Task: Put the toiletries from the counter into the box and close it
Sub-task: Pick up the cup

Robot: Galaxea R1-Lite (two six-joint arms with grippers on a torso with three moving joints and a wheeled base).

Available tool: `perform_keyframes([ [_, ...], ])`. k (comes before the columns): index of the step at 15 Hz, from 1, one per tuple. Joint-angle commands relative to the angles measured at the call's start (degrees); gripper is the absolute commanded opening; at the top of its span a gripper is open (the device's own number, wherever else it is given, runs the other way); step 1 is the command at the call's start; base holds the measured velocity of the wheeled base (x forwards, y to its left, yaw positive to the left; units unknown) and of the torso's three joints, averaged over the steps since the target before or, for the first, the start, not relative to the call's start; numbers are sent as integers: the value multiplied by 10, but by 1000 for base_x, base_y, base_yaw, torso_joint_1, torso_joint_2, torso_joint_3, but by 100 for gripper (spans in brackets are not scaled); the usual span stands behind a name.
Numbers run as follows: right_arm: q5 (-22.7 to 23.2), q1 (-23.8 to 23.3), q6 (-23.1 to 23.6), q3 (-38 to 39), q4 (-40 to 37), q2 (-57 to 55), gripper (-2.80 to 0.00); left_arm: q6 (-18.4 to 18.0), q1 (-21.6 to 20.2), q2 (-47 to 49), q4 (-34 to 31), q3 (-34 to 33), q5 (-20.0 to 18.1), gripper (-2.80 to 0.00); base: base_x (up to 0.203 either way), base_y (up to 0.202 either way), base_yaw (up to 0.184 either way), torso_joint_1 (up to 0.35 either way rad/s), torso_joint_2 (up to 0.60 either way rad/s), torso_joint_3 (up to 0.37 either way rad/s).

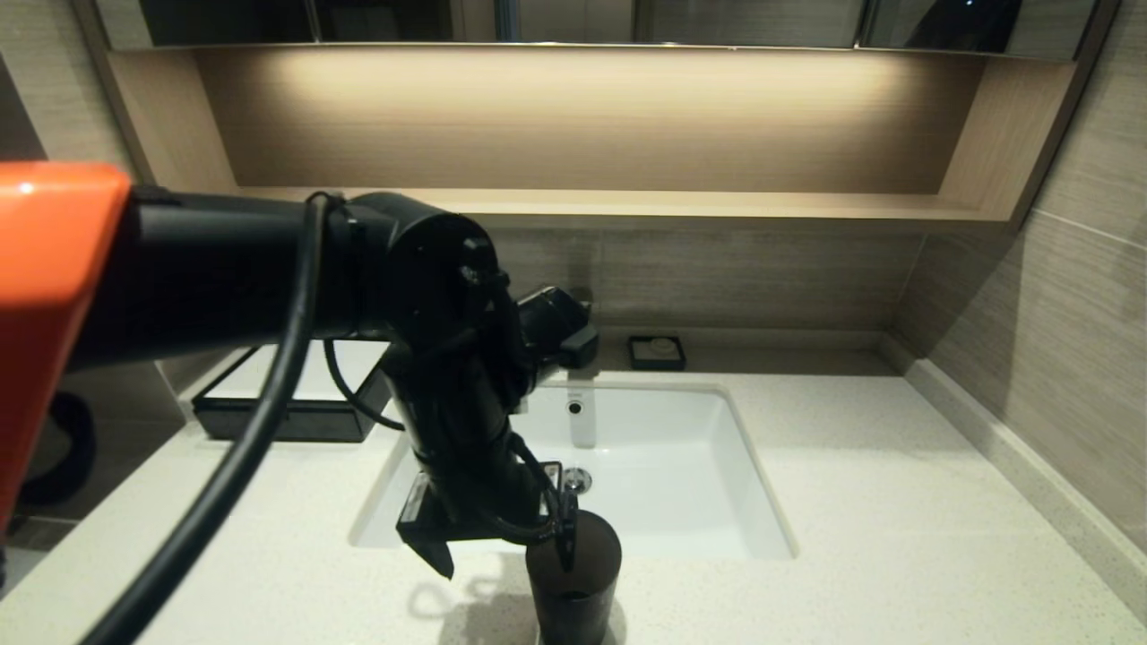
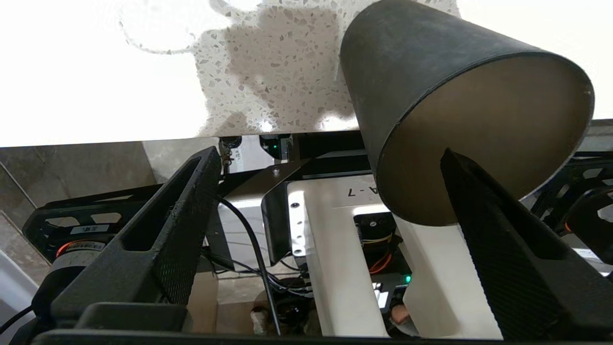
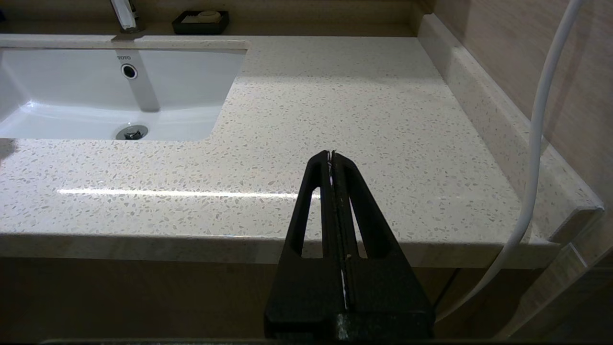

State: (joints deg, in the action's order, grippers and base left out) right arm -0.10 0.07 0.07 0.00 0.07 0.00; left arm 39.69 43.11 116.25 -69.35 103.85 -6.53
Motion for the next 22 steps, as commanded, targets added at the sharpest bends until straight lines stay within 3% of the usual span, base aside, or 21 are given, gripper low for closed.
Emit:
perform_keyframes([
  [1, 0, 0, 0, 1, 0, 0, -280, 2, 1, 11, -4, 0, -1, 0, 0, 0, 0, 0, 0, 0],
  [8, 0, 0, 0, 0, 0, 0, -280, 3, 4, 29, -3, 2, 1, 0, 0, 0, 0, 0, 0, 0],
  [9, 0, 0, 0, 1, 0, 0, -280, 3, 4, 29, -3, 2, 1, -106, 0, 0, 0, 0, 0, 0],
  [10, 0, 0, 0, 1, 0, 0, -280, 3, 4, 31, -4, 1, 2, -280, 0, 0, 0, 0, 0, 0],
  [22, 0, 0, 0, 1, 0, 0, -280, 6, 3, 40, -2, 7, 2, -280, 0, 0, 0, 0, 0, 0],
])
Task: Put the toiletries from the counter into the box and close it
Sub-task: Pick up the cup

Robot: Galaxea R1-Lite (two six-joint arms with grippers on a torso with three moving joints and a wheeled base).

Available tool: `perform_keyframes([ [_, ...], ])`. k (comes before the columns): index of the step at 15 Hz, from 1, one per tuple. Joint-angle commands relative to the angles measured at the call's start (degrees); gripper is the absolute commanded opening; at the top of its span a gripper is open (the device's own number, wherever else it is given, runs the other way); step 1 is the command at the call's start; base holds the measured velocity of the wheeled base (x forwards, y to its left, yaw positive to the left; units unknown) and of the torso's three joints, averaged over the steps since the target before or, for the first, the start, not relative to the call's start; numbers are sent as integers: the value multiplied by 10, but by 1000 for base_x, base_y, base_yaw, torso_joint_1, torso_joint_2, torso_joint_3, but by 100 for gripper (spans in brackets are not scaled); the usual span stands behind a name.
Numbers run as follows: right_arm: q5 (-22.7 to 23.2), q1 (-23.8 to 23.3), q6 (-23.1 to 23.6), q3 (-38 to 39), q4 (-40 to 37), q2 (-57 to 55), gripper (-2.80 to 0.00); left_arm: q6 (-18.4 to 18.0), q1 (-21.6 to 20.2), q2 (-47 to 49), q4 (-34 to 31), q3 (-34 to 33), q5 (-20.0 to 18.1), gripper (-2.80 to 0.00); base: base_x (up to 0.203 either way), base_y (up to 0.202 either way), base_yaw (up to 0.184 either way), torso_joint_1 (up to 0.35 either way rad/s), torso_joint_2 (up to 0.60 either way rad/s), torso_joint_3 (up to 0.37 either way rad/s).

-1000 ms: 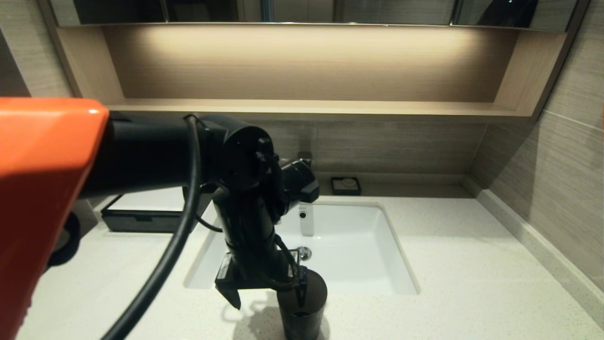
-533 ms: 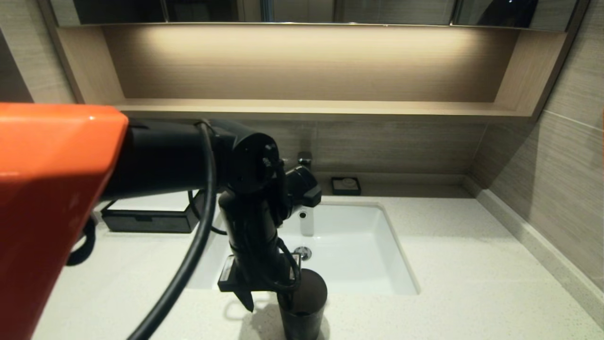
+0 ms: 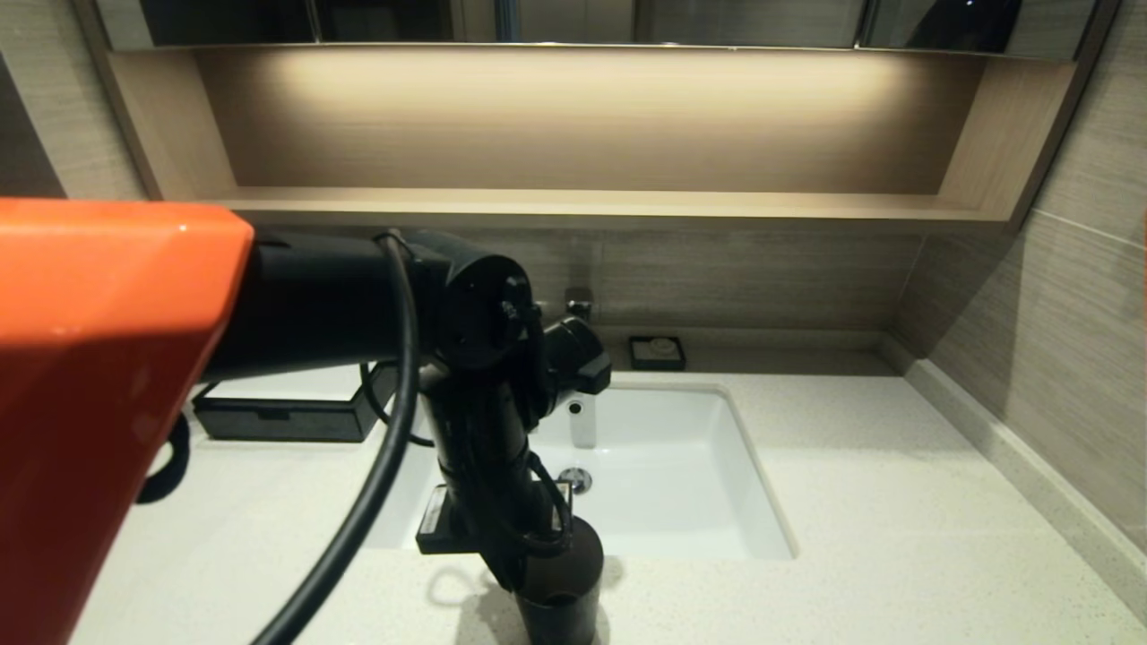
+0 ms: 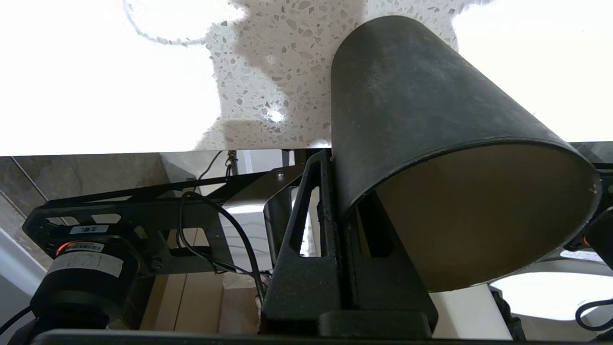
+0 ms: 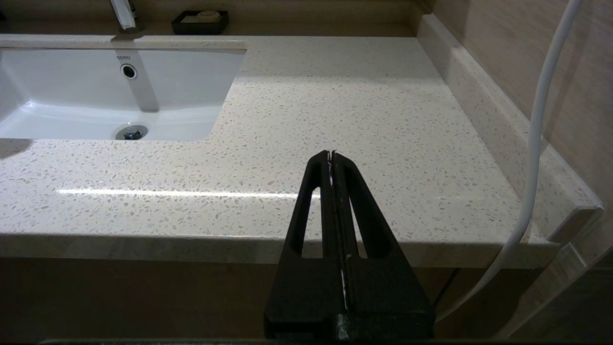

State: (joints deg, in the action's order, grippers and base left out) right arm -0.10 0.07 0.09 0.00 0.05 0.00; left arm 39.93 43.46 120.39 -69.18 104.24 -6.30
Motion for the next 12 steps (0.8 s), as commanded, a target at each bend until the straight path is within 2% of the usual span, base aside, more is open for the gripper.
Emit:
perform_keyframes([
  [1, 0, 0, 0, 1, 0, 0, -280, 5, 0, -4, -6, 11, 0, -280, 0, 0, 0, 0, 0, 0],
  [4, 0, 0, 0, 1, 0, 0, -280, 5, -8, -20, -8, 19, 0, -280, 0, 0, 0, 0, 0, 0],
  [7, 0, 0, 0, 1, 0, 0, -280, 5, -33, -35, -11, 27, 3, -280, 0, 0, 0, 0, 0, 0],
  [12, 0, 0, 0, 1, 0, 0, -280, -6, -113, -61, -16, 60, 54, -280, 0, 0, 0, 0, 0, 0],
])
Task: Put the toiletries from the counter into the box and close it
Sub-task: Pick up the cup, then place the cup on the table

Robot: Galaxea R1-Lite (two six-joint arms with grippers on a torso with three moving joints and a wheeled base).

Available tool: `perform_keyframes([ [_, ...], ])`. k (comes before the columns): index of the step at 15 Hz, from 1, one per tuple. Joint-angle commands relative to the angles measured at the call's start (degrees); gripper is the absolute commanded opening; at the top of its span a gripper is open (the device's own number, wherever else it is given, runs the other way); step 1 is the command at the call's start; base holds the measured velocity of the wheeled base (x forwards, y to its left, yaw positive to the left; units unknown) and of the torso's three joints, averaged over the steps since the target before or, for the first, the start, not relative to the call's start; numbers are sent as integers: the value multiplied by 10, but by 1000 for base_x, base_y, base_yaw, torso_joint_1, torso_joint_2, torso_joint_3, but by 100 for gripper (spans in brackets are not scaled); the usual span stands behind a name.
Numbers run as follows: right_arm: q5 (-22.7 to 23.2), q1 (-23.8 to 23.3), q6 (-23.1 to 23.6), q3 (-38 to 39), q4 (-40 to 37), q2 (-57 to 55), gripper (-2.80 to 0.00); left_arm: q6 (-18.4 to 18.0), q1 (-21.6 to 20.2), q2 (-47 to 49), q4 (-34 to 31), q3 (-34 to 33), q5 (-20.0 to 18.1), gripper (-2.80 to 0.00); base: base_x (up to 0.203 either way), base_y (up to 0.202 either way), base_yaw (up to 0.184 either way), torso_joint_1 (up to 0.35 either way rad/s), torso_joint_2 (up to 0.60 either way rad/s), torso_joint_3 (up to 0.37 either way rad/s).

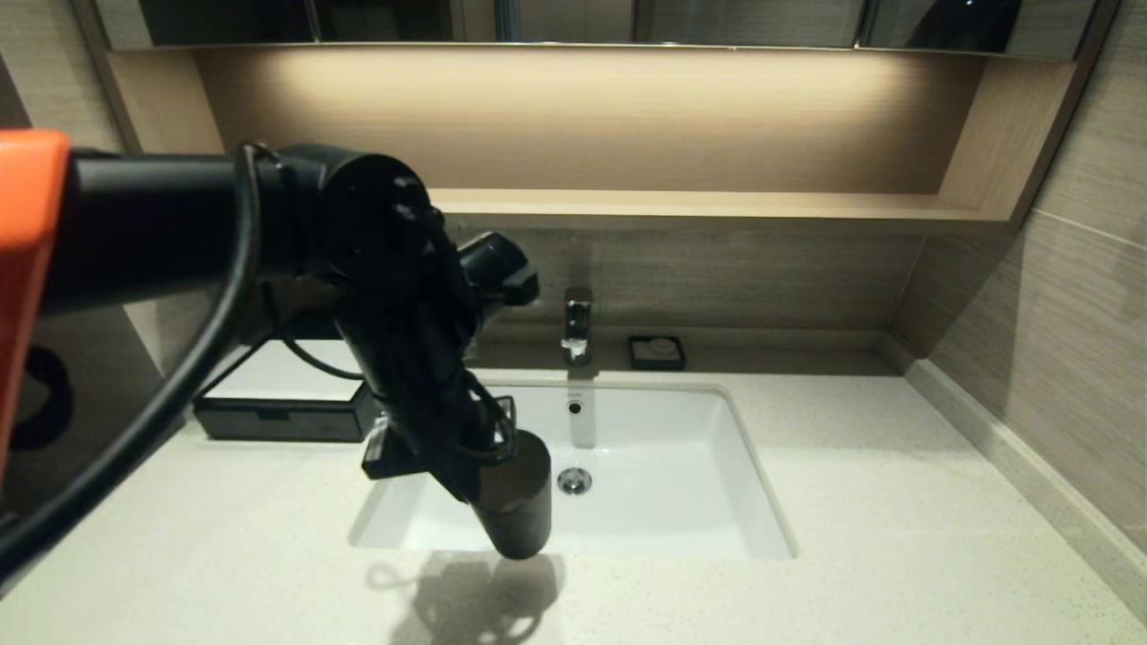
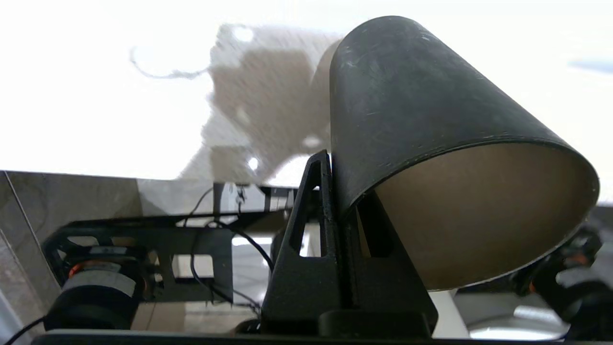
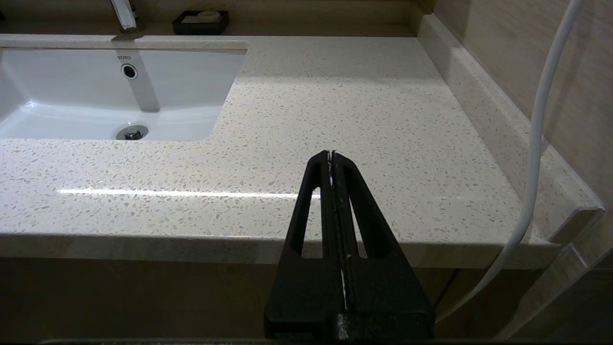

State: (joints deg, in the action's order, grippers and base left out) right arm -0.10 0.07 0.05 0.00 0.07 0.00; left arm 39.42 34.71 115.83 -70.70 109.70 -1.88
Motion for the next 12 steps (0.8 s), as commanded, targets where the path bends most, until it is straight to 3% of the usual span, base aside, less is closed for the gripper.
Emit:
perform_keyframes([
  [1, 0, 0, 0, 1, 0, 0, -280, -9, -44, -22, 4, 7, 25, -280, 0, 0, 0, 0, 0, 0],
  [4, 0, 0, 0, 1, 0, 0, -280, -17, -96, -39, 5, 7, 53, -280, 0, 0, 0, 0, 0, 0],
  [12, 0, 0, 0, 1, 0, 0, -280, -17, -275, -63, -3, 4, 58, -280, 0, 0, 0, 0, 0, 0],
])
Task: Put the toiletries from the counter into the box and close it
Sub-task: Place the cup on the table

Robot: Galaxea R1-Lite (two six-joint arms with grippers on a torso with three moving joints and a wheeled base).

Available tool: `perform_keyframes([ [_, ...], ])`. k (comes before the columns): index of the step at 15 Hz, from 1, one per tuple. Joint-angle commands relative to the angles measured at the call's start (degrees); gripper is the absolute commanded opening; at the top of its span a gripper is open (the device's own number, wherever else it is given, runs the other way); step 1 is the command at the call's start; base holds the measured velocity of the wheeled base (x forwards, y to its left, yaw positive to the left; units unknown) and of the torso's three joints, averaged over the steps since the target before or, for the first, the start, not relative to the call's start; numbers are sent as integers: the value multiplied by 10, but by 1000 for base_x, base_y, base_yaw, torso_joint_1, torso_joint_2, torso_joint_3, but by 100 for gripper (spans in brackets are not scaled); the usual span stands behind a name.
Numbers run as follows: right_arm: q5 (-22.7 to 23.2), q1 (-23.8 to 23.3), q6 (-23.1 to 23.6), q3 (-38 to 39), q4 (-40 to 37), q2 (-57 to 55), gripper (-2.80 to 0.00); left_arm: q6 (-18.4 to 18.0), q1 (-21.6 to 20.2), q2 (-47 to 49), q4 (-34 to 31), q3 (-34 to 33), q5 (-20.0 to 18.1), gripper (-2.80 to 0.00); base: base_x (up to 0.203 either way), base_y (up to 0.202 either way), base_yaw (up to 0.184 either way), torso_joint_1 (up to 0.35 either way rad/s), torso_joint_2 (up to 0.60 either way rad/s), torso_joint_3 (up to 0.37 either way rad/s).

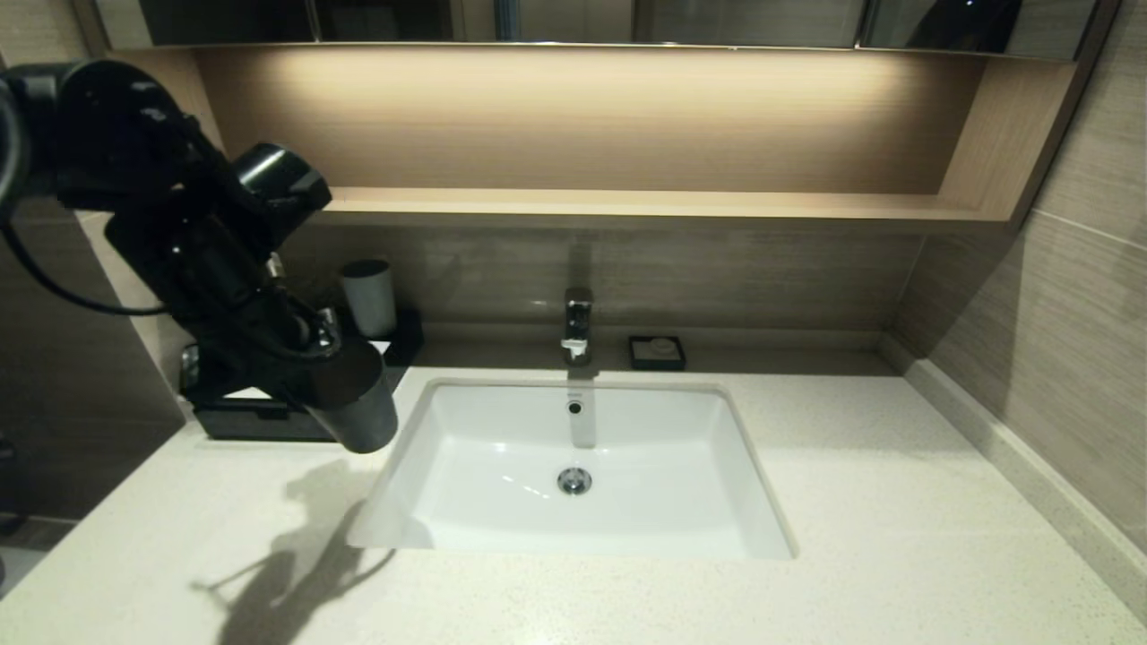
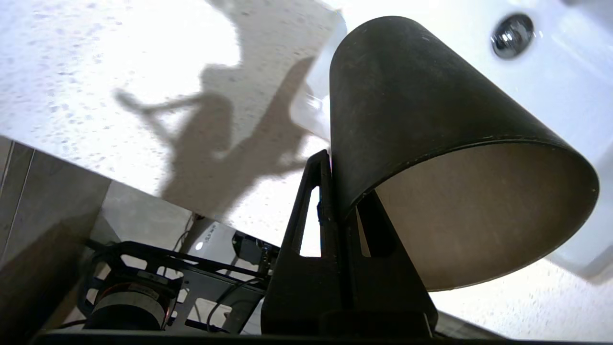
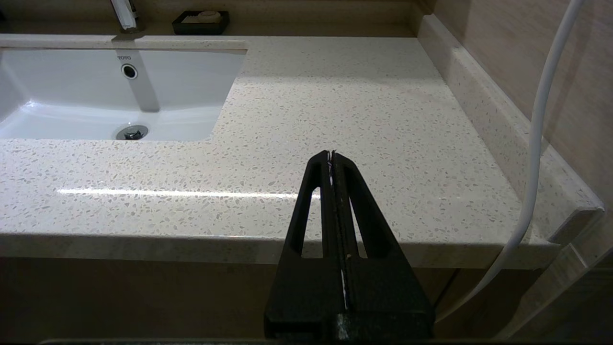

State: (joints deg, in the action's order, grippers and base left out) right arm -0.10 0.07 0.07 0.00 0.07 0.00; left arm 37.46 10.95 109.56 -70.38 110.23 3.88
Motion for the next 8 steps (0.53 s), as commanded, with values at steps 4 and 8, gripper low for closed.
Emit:
perform_keyframes([
  [4, 0, 0, 0, 1, 0, 0, -280, 5, -144, 41, -11, -2, -3, -280, 0, 0, 0, 0, 0, 0],
  [8, 0, 0, 0, 1, 0, 0, -280, 11, -184, 54, -8, -2, -5, -280, 0, 0, 0, 0, 0, 0],
])
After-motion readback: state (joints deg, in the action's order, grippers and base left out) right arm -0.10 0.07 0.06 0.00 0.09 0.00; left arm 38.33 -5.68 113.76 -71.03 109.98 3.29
